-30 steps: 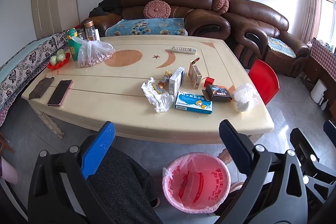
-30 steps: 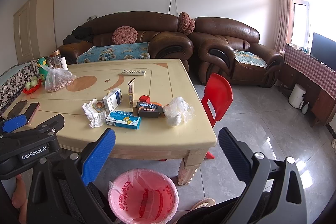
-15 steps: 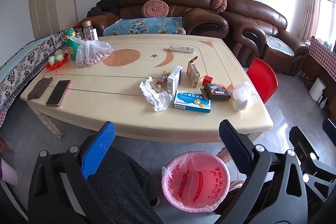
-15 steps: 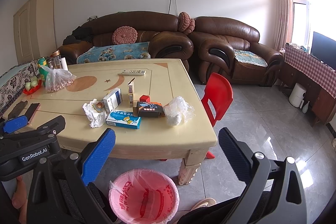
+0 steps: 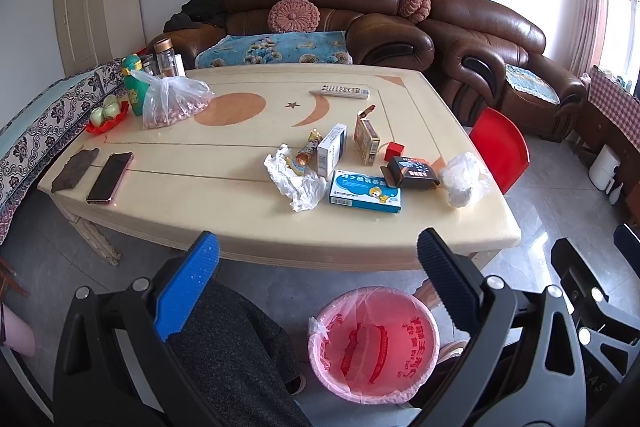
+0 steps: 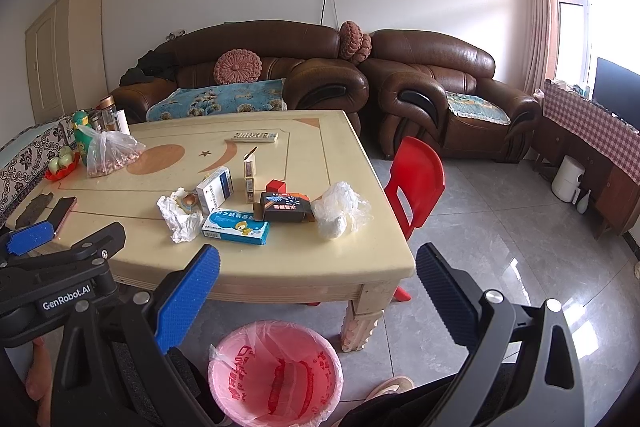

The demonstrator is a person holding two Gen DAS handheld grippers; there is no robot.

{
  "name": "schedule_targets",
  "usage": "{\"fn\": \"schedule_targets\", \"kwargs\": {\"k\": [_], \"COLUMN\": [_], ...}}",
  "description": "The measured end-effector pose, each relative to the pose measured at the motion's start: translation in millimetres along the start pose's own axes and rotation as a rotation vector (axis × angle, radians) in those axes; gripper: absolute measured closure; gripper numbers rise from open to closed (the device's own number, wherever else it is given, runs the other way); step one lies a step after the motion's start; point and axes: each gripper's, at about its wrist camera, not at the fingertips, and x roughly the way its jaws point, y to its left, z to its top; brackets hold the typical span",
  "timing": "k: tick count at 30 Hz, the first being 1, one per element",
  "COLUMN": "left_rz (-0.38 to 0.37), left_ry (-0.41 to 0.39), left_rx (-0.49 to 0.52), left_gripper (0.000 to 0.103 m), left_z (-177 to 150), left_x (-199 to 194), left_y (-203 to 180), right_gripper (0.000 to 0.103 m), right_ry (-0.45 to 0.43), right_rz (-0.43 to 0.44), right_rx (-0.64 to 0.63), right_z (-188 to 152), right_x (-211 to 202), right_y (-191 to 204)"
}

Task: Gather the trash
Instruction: 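Grasp the gold-purple cigarette box with the left tool while the right tool grasps the plastic bag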

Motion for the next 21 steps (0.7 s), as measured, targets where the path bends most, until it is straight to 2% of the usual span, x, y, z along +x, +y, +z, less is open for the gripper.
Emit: {"fn": "schedule_targets", "kwargs": {"k": [5, 12, 21], "left_rz": [-0.027, -0.018, -0.077], "left_ry": [0.027, 0.064, 0.14], "left_rx": [0.027, 0.027, 0.038], "left_gripper": [0.006, 0.006, 0.006], "left_z": [4, 27, 67], "left_x": [12, 40, 85], "left_y": [3, 12, -1], "right_gripper": [0.007, 0.007, 0.007], "right_ry": [0.001, 0.001, 0.048], "right_rz": [0.02, 0.037, 0.103], "right_rx": [-0.008, 0.007, 0.026], "right_z": [-1, -6, 10], "right_x": [2, 38, 93], "right_y": [1, -19, -45]}}
